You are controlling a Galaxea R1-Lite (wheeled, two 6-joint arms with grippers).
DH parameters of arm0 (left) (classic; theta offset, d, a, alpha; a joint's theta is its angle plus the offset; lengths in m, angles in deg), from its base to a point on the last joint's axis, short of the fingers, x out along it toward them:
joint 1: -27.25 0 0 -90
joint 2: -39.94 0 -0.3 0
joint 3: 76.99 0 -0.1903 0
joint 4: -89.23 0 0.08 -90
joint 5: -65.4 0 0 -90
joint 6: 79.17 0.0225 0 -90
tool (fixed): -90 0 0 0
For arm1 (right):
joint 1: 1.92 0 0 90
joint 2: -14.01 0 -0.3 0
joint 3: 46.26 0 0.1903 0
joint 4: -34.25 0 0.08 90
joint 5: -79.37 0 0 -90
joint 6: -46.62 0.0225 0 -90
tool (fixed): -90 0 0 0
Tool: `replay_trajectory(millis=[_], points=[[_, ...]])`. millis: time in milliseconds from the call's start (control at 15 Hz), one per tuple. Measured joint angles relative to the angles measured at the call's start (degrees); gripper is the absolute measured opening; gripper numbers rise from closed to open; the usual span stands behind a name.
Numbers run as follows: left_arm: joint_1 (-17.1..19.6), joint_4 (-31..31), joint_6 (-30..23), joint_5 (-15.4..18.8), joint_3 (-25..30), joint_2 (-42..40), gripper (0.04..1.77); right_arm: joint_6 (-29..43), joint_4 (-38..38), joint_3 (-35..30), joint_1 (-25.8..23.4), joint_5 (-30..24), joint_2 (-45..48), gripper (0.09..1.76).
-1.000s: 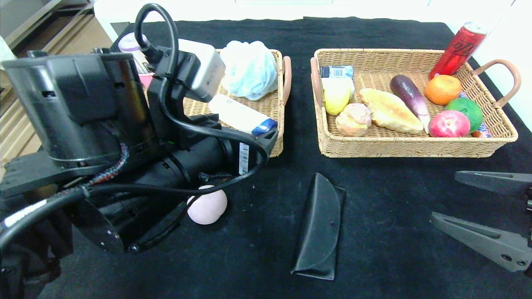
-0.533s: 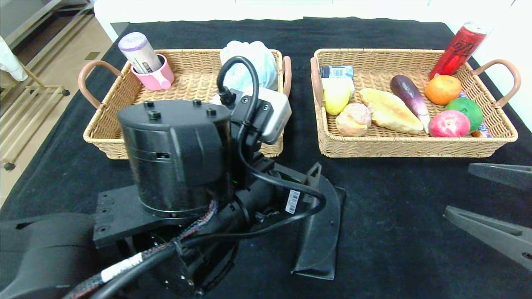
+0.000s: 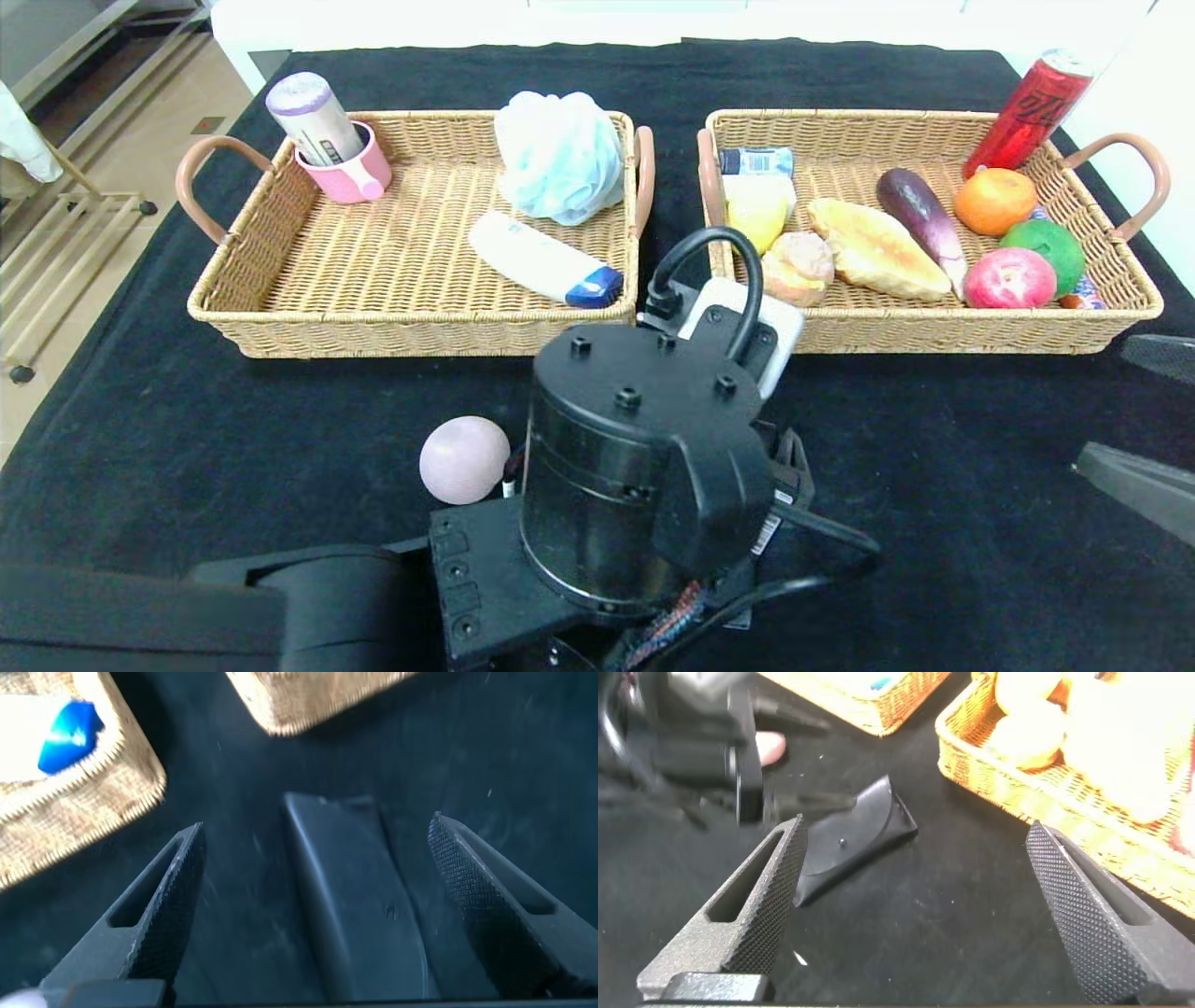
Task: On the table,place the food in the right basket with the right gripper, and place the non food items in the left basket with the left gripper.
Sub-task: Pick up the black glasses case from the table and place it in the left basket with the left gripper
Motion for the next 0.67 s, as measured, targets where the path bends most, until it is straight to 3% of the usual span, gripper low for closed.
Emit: replay_trajectory(millis=[667], points=[[-2.35,-1.27,-4.45,-2.89,0.99,5.96,1.72,0.00,0.07,0.06,-0.91,-0.11,0.21,1.71]])
